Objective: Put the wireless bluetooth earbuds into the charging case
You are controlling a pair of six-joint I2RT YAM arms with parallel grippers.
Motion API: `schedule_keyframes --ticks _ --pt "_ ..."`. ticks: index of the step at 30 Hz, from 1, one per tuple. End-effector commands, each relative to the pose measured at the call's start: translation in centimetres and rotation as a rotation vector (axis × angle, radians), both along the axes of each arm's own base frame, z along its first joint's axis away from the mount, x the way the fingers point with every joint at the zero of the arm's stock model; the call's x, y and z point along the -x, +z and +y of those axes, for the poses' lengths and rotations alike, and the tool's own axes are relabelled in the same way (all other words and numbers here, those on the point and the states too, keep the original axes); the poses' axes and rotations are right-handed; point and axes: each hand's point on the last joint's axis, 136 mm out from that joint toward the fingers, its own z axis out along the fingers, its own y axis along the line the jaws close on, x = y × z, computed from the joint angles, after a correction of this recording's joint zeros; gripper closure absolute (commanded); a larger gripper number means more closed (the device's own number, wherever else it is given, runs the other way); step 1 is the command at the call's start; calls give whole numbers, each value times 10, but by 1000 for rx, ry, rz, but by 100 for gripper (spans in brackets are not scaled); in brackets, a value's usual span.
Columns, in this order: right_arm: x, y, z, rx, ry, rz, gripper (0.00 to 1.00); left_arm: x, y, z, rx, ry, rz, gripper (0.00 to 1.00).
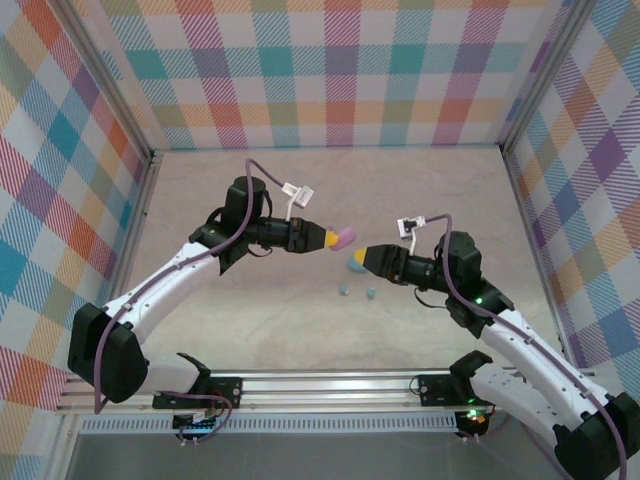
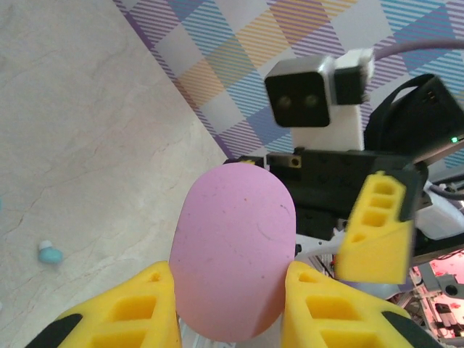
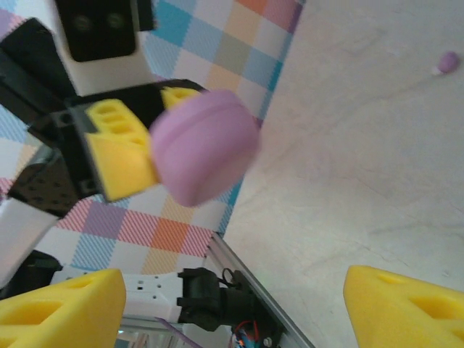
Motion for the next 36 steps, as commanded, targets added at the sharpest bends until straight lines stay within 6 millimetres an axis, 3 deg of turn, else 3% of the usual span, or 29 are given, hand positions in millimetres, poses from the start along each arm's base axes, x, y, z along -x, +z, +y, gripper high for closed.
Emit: schedule_keyframes --ticks 1,4,10,19,28,36 --pt "-8 19 10 -43 41 -52 20 3 12 -3 19 -39 -30 100" --pt "-14 23 18 -56 65 -56 20 5 13 -3 26 -46 -26 100" --pt "-26 8 24 -35 63 -26 22 8 15 -4 37 -60 -23 100" --pt "-22 20 24 -67 71 -60 22 10 11 -4 27 -65 -8 100" --pt "-28 -25 23 -4 41 23 26 11 23 -7 61 -82 -11 100" --pt "-26 -44 14 20 -4 62 29 13 27 -7 65 -85 -13 100"
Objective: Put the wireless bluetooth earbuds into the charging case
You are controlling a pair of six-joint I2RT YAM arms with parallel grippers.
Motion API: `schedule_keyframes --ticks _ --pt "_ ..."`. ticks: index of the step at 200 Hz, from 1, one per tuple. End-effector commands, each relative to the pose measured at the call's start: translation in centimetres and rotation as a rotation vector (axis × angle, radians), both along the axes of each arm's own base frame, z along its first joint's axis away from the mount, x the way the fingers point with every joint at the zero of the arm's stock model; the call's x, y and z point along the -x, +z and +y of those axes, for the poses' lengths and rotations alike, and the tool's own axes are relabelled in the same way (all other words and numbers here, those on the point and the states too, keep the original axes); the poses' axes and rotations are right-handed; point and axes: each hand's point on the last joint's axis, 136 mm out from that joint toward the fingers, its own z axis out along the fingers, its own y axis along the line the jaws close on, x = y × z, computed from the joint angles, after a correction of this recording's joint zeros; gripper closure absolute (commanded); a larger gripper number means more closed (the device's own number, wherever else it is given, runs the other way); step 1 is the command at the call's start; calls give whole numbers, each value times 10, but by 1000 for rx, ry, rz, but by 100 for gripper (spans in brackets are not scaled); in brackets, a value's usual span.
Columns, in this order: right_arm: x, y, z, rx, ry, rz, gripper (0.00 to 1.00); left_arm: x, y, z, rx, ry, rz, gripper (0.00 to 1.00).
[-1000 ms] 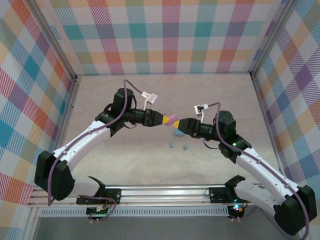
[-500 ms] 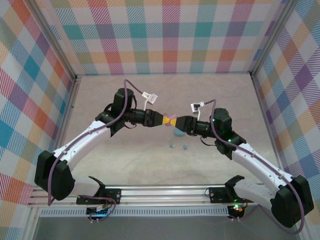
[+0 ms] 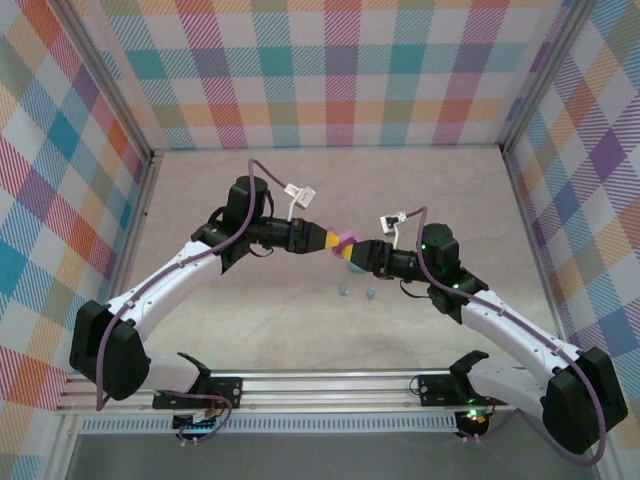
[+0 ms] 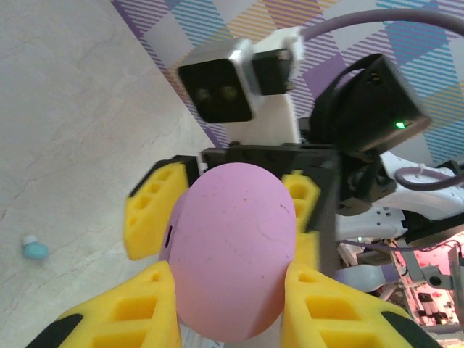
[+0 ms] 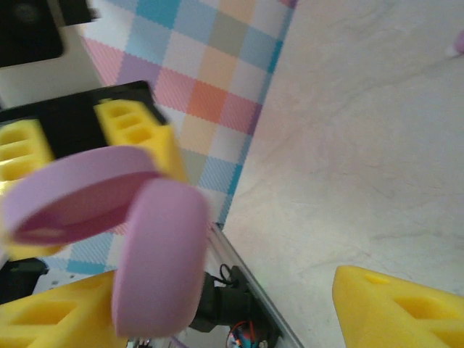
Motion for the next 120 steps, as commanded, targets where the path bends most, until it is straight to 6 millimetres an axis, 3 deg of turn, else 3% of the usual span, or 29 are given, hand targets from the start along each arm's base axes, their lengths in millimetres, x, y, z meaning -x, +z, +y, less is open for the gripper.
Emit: schedule_keyframes --ticks 1,26,65,73,86,120 --pt "-4 -3 -6 9 -43 -5 29 8 24 -4 50 -48 -36 100" --pt "-9 2 -6 -8 -57 18 32 9 21 -6 44 -53 -28 100" --pt "-12 27 2 -62 -19 -9 35 11 17 -9 33 -64 -20 100" --pt "-12 32 3 -69 -9 -18 39 12 16 -9 28 -65 -18 100" --pt "-10 39 4 -80 6 -34 54 12 13 -8 9 -67 -17 100" --pt "-5 39 3 -84 14 -19 83 9 7 -7 -29 -62 0 100"
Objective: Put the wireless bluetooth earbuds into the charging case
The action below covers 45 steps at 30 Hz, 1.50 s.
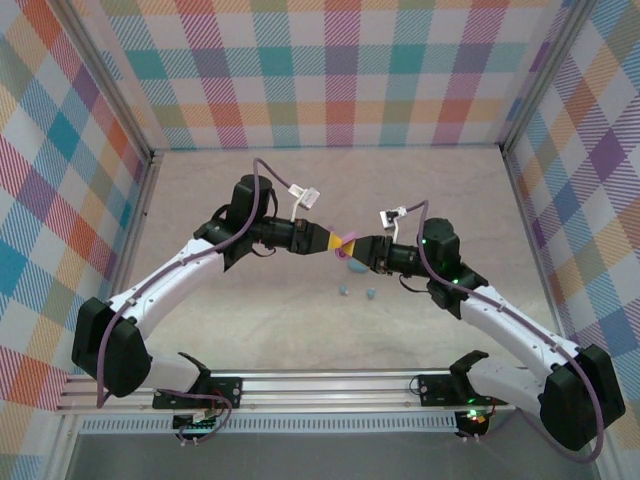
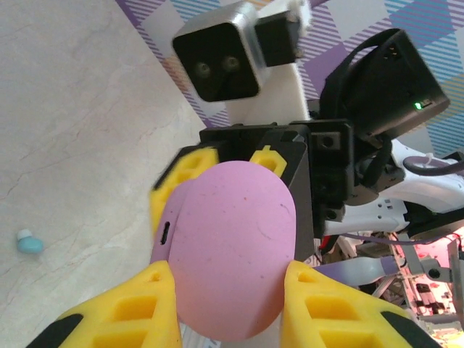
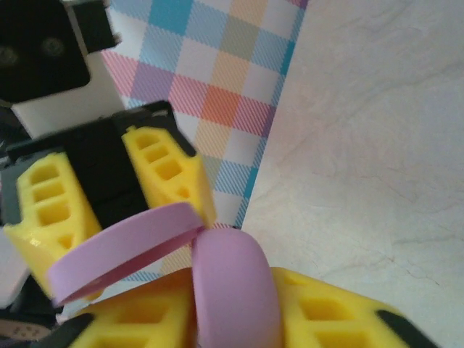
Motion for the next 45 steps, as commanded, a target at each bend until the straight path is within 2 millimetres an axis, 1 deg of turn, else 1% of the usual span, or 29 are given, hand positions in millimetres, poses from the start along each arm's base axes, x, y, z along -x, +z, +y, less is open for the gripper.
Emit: schedule_keyframes --ticks 1,2,4,6,7,8,9,11,14,15,17,19,22,24,26,29,30,34,37,40,42,45 --pt "0 18 -1 -31 3 -37 84 6 8 -2 -4 -41 -7 100" --pt "1 17 -1 -35 4 -27 88 5 8 -2 -11 -34 -9 100" --pt "1 18 -1 -43 1 -13 92 1 6 -1 -26 -12 -12 100" --pt "-1 19 -2 -53 -20 4 96 -4 6 -1 -34 10 -12 94" --pt "-3 19 -3 -59 -33 11 97 -5 6 -2 -33 18 -8 86" --pt "-4 18 -4 -64 -43 17 98 -8 6 -1 -38 35 -8 71" --pt "-7 19 -5 -75 -63 28 99 -11 6 0 -47 62 -9 59" --pt "-13 18 -8 -84 -105 48 100 -18 8 5 -67 131 -13 44" --pt "-21 16 -12 -99 -166 75 100 -31 12 21 -69 296 8 30" --pt "-24 15 -13 -106 -185 82 100 -34 13 26 -57 348 21 28" --pt "-31 14 -15 -123 -223 89 99 -38 10 35 -37 436 63 30" --pt "-38 13 -16 -142 -249 96 99 -38 2 40 11 489 128 35" --pt "-44 15 -12 -165 -251 101 99 -34 -1 38 133 513 206 47" --pt "-46 16 -5 -177 -234 109 98 -29 -1 31 169 506 216 51" --pt "-48 16 1 -190 -218 118 98 -25 -3 24 191 497 230 51" --pt "-48 15 8 -200 -203 134 98 -27 3 18 281 496 251 52" --pt "-48 22 11 -219 -194 111 98 -28 5 16 300 496 256 54" --pt "-47 24 14 -221 -192 108 98 -28 10 10 315 479 253 58" --pt "-46 27 14 -228 -190 110 98 -30 3 9 300 484 267 61" --pt "-46 31 14 -244 -191 112 98 -31 -6 9 295 490 279 62" --pt "-45 34 13 -248 -194 111 98 -32 -8 10 300 499 275 60" --pt "-45 33 12 -248 -199 118 98 -32 -10 10 300 497 271 56"
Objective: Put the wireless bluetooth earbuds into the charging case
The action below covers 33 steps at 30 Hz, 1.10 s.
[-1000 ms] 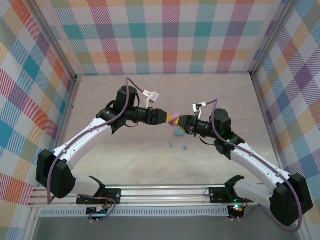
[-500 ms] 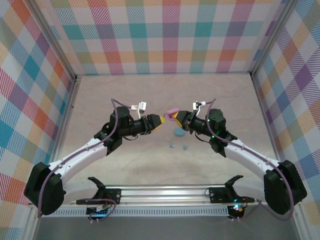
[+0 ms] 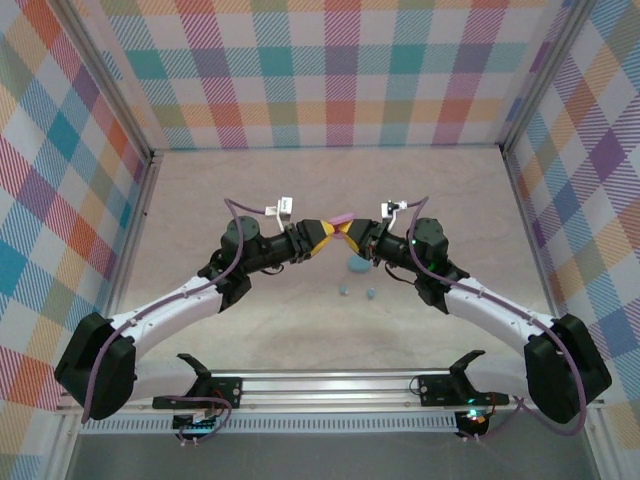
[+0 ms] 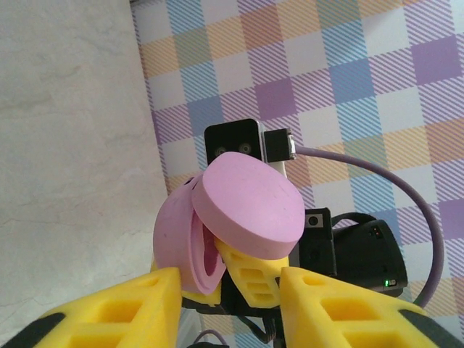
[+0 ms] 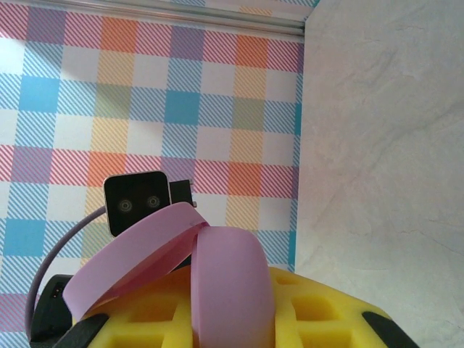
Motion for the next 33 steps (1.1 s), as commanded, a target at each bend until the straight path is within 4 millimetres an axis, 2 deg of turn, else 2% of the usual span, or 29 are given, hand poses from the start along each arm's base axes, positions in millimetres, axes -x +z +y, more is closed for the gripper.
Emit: schedule_keyframes --ticks 1,3,6,14,16,17,18,21,27,33 --pt "1 33 0 -63 -6 -69 98 1 1 -3 24 -4 -18 54" --pt "1 33 -1 -66 -13 -67 98 2 -4 -1 11 1 -11 51" --pt "1 36 -1 -72 -9 -70 98 3 -8 0 6 1 -13 53" --pt "4 36 6 -81 14 -54 98 2 5 -14 46 -69 -72 54" --pt "4 34 6 -81 13 -37 98 9 11 -19 11 -126 -174 49" --pt "4 36 5 -82 10 -31 98 14 9 -20 -56 -158 -251 46" --pt "4 29 5 -58 9 7 98 19 2 -18 -136 -177 -300 45" --pt "7 36 5 -49 20 6 98 30 -4 1 -332 -158 -561 37" --pt "12 46 1 -41 16 -1 96 47 8 28 -527 -101 -1082 22" --pt "15 52 3 -64 21 -37 96 50 9 18 -501 -135 -1238 23"
